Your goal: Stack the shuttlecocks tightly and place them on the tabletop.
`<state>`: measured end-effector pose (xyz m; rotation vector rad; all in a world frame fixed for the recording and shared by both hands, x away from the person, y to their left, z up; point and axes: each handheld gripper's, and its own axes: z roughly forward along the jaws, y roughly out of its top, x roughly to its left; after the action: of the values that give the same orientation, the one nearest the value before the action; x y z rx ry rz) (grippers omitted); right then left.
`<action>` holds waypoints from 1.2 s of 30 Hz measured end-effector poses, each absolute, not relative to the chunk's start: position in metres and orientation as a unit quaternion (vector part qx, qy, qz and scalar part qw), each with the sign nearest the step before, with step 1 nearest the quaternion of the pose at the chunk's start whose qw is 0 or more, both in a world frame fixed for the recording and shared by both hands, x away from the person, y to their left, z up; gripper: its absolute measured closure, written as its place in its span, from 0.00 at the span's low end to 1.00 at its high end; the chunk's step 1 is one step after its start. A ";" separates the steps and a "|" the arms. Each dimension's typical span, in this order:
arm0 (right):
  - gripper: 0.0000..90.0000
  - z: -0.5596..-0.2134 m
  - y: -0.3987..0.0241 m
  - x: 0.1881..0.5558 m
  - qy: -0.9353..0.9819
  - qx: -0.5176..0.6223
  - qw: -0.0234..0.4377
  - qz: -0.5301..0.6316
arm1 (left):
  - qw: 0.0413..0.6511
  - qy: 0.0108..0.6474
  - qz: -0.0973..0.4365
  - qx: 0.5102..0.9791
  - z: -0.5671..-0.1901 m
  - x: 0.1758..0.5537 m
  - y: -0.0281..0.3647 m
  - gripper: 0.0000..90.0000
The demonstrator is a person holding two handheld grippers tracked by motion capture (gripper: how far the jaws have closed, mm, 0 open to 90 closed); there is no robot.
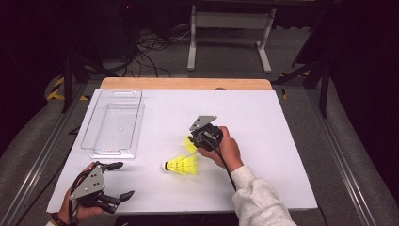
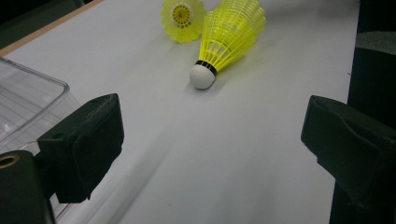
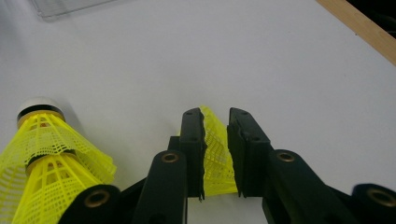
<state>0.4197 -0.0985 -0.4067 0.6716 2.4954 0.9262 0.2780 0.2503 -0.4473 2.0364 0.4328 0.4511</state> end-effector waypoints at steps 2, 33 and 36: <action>0.82 -0.406 -0.103 0.418 0.889 0.244 0.203 0.331 | 0.485 0.177 0.185 0.836 -0.447 0.278 0.250 0.08; 0.77 -0.424 -0.143 0.402 0.874 0.292 0.240 0.305 | 0.484 0.179 0.186 0.836 -0.447 0.279 0.250 0.08; 0.78 -0.428 -0.144 0.401 0.873 0.295 0.245 0.300 | 0.484 0.178 0.185 0.837 -0.447 0.279 0.249 0.08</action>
<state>0.4013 -0.1442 -0.4285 0.8052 2.3838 0.8177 0.2786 0.2492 -0.4470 2.0384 0.4334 0.4510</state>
